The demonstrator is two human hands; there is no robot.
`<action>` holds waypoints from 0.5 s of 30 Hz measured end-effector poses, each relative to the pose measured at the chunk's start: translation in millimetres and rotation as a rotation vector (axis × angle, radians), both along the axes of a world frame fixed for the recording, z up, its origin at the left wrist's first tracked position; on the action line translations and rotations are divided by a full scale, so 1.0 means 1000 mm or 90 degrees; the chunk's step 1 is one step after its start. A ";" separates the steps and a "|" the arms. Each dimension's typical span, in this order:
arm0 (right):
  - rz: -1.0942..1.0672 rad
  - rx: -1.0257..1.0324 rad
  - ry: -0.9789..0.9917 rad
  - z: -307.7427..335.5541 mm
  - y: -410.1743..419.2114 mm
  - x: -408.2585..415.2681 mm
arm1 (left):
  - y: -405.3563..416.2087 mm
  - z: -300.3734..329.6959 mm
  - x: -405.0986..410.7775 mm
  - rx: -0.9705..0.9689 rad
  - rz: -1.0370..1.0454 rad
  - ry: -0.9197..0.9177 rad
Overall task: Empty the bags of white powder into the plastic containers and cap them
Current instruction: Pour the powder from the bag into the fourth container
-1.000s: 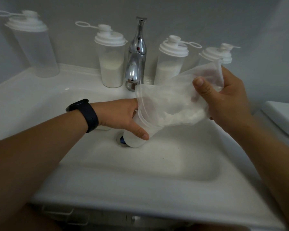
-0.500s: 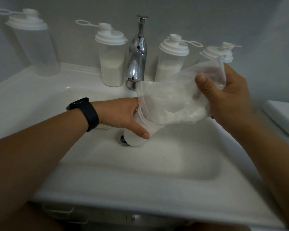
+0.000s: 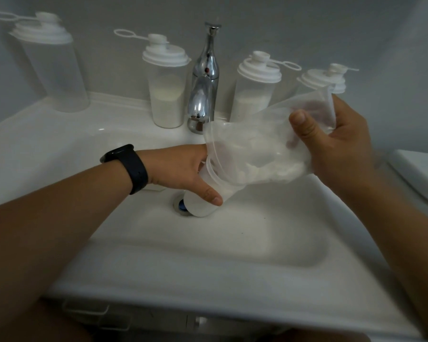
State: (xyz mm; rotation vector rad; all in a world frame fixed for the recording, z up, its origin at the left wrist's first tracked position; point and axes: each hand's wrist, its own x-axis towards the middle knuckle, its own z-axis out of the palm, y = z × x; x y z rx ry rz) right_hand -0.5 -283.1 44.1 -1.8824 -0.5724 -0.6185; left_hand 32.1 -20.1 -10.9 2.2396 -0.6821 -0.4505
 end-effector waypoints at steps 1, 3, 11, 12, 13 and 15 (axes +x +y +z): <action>-0.005 0.004 -0.005 0.000 0.000 0.000 | 0.000 0.000 0.000 0.001 0.000 -0.001; -0.010 0.010 -0.010 0.000 -0.001 0.001 | 0.000 0.000 -0.001 0.000 0.001 -0.005; 0.006 0.025 0.005 0.000 -0.003 0.003 | -0.005 -0.002 -0.006 -0.054 0.027 -0.011; 0.007 0.031 0.011 0.000 -0.003 0.003 | -0.006 -0.003 -0.006 -0.062 0.027 -0.011; 0.007 0.039 0.016 0.000 -0.003 0.003 | -0.007 -0.003 -0.006 -0.066 0.027 -0.013; 0.004 0.049 0.023 -0.001 -0.003 0.003 | -0.008 -0.004 -0.005 -0.070 0.019 -0.010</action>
